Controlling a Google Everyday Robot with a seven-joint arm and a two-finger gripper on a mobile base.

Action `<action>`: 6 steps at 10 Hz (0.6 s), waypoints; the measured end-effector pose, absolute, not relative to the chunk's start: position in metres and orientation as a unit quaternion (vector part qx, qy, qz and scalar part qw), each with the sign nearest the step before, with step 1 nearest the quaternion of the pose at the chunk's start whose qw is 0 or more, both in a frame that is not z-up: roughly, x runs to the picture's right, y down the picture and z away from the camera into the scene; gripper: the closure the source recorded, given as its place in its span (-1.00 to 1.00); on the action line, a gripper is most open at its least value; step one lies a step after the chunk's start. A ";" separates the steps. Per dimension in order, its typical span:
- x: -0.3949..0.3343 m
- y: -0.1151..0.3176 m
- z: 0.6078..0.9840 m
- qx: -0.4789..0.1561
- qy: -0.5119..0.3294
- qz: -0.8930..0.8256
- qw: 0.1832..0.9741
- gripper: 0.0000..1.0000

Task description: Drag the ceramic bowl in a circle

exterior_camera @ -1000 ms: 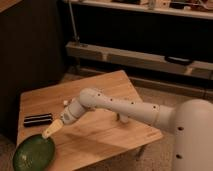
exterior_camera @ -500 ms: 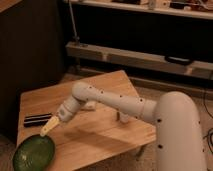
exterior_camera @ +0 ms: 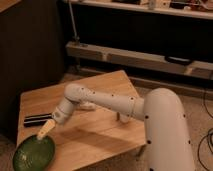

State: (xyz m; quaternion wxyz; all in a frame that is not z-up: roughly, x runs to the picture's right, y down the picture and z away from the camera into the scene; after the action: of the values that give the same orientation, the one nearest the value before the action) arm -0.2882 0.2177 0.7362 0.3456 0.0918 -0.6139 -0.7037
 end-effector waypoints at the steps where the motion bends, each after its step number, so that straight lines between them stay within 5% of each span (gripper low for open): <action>1: -0.289 0.219 0.741 0.083 -0.610 -0.708 0.345 -0.04; 4: -0.292 0.223 0.749 0.071 -0.607 -0.714 0.342 0.41; 6: -0.295 0.227 0.753 0.063 -0.604 -0.719 0.338 0.25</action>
State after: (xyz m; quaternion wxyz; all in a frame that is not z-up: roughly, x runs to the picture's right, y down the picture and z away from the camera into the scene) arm -0.2945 0.2266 0.7528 0.3380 0.0634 -0.6041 -0.7189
